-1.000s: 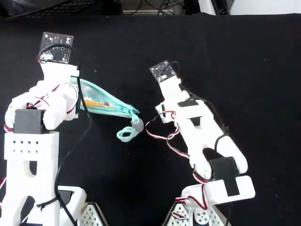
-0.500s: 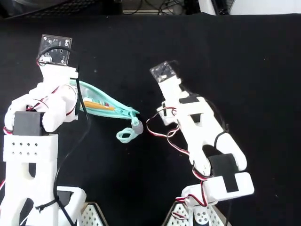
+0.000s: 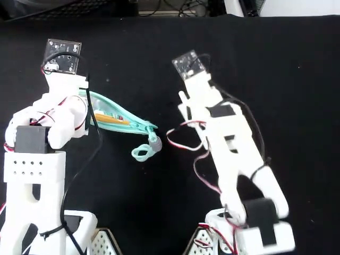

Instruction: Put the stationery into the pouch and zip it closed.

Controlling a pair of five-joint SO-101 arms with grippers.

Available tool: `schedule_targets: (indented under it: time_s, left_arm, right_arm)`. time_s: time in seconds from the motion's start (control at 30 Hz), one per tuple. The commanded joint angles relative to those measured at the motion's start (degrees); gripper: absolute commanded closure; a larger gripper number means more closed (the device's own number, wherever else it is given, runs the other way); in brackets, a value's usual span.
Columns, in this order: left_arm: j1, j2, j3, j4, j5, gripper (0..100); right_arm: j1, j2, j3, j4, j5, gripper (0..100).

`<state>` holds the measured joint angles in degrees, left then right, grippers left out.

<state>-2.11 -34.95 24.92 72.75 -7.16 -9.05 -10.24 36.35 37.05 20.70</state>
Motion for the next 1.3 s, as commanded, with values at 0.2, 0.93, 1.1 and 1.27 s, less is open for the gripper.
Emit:
schedule_targets:
  time_s: [0.2,0.93,1.1,1.27]
  left_arm:
    - [1.4,1.1,5.2,2.0,0.2,97]
    - [1.5,1.5,4.3,2.2,3.0,97]
    - [1.5,1.2,4.1,2.3,3.1,97]
    - [1.4,1.2,-0.6,2.5,2.6,97]
  right_arm:
    - [-0.6,25.5,-20.6,-0.7,-0.7,86.4]
    - [-2.0,36.6,-34.0,6.9,-0.5,98.5]
    - [-3.2,18.9,-20.4,4.5,-0.4,98.6]
    - [-3.2,-1.3,-2.8,-3.6,-0.3,98.6]
